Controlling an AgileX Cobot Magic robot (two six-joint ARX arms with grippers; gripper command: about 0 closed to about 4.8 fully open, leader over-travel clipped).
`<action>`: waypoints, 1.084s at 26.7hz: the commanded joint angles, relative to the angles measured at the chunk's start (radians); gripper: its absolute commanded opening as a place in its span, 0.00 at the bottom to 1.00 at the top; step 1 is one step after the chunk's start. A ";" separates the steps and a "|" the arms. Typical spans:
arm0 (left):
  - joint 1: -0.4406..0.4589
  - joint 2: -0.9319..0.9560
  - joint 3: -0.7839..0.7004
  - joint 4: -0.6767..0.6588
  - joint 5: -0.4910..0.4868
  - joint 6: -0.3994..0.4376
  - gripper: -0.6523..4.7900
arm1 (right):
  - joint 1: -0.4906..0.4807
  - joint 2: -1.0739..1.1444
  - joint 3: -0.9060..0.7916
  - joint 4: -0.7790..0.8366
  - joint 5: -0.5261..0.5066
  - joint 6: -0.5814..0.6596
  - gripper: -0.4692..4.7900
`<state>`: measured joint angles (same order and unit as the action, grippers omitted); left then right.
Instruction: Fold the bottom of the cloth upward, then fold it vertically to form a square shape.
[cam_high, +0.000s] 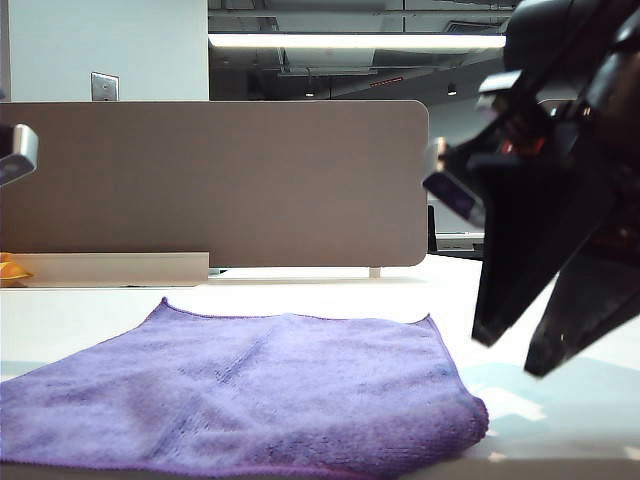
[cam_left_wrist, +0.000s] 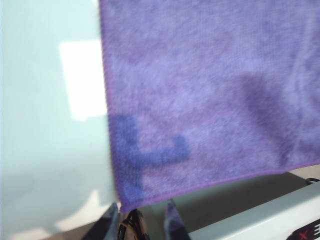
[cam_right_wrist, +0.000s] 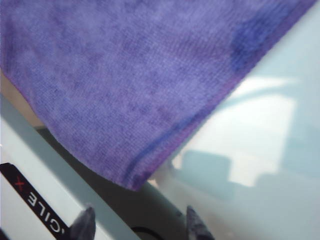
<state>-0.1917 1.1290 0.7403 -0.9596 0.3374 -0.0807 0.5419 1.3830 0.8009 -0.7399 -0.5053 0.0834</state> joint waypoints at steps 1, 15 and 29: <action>0.000 -0.002 -0.012 0.003 -0.023 -0.013 0.34 | 0.003 0.033 0.001 0.026 -0.065 0.003 0.54; 0.000 0.002 -0.021 0.080 -0.021 -0.032 0.34 | 0.004 0.060 0.001 0.069 -0.190 -0.005 0.54; 0.000 0.062 -0.085 0.132 -0.060 -0.040 0.34 | 0.004 0.184 0.001 0.098 -0.151 -0.005 0.53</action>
<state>-0.1917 1.1912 0.6624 -0.8574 0.2756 -0.1097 0.5453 1.5650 0.8024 -0.6655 -0.6674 0.0837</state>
